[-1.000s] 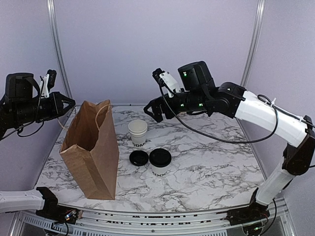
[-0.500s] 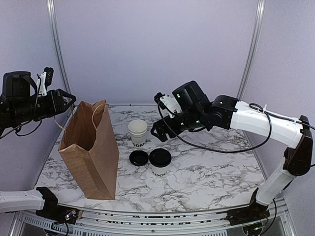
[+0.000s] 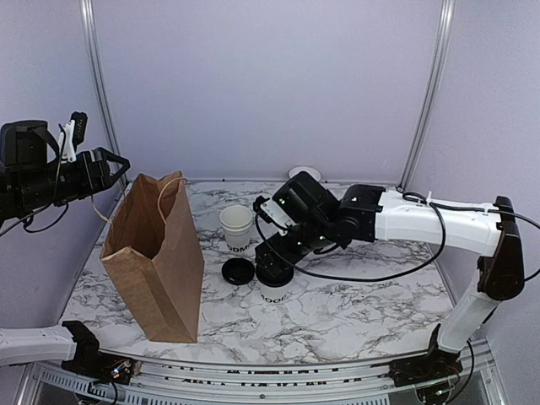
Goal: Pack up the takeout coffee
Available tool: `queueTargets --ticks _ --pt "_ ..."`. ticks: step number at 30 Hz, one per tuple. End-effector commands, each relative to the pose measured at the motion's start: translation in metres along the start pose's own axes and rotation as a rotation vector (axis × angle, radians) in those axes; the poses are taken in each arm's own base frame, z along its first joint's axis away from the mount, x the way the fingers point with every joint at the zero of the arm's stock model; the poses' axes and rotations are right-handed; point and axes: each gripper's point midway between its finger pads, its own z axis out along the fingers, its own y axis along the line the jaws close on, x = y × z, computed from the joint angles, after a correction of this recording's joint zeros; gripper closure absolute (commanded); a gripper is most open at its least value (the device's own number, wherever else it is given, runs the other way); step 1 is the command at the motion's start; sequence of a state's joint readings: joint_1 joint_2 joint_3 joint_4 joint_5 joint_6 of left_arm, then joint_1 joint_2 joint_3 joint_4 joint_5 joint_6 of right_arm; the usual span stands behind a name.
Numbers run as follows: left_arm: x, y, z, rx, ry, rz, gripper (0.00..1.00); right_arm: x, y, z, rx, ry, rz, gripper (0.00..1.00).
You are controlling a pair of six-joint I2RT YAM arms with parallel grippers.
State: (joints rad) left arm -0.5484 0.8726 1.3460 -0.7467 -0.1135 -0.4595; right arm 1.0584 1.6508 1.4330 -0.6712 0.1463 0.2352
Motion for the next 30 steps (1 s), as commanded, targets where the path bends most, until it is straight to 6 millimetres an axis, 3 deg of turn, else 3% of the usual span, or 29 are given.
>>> queueTargets --ticks 1,15,30 --pt "-0.006 0.000 -0.011 0.008 -0.027 0.003 0.30 0.007 -0.002 0.012 0.024 0.047 0.029 0.03" --pt "0.001 0.003 -0.007 -0.002 -0.011 -0.002 0.28 0.019 -0.004 0.028 0.059 0.095 0.051 0.08" --pt "0.002 0.004 -0.005 -0.007 -0.006 0.005 0.27 0.021 0.006 0.040 0.047 0.119 0.045 0.12"
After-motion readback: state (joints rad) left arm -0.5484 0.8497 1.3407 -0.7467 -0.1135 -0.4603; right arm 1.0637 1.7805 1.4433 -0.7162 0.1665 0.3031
